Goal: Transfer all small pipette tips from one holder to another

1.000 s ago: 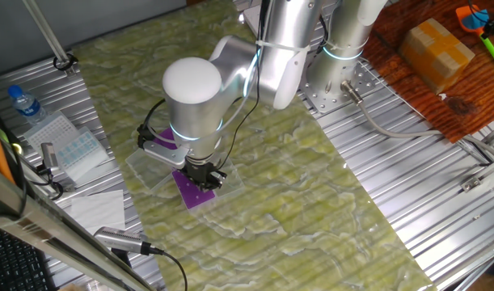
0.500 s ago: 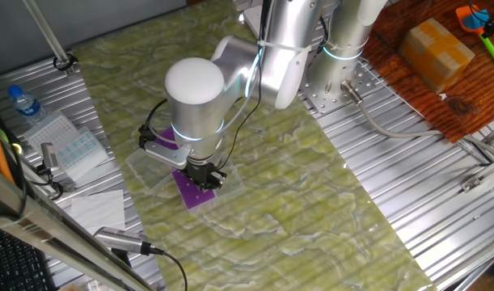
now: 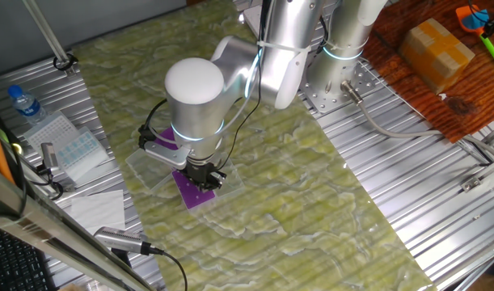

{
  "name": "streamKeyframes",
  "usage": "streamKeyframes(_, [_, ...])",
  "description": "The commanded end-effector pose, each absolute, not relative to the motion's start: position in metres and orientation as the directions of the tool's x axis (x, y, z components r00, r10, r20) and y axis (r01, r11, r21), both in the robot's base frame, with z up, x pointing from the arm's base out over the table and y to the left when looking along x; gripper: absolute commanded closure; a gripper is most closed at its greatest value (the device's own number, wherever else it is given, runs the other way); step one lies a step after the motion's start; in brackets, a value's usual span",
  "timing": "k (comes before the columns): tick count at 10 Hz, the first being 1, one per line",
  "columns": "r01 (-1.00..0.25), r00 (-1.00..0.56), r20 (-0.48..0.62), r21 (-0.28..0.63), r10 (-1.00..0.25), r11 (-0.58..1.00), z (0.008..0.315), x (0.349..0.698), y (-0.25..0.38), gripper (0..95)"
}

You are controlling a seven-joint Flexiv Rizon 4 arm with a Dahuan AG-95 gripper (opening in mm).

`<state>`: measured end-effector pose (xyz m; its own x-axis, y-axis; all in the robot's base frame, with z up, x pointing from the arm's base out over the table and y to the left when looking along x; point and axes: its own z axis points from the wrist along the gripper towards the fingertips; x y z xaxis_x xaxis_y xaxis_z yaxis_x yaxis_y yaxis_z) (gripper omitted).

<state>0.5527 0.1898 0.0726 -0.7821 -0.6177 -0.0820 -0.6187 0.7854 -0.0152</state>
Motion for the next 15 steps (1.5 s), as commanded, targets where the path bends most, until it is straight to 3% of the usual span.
streamKeyframes(1, [-0.619,-0.782,-0.083,-0.015,-0.618,0.786,0.0725,0.553,0.189,95.0])
streamKeyframes(11, [-0.625,-0.777,-0.082,-0.016,-0.624,0.78,0.0684,0.5551,0.1878,95.0])
streamKeyframes(13, [-0.643,-0.762,-0.078,-0.017,-0.642,0.765,0.0666,0.5556,0.1873,57.0])
streamKeyframes(14, [-0.645,-0.761,-0.075,-0.015,-0.644,0.764,0.0664,0.5556,0.1872,57.0])
streamKeyframes(15, [-0.646,-0.761,-0.069,-0.016,-0.645,0.763,0.0664,0.5555,0.1872,38.0])
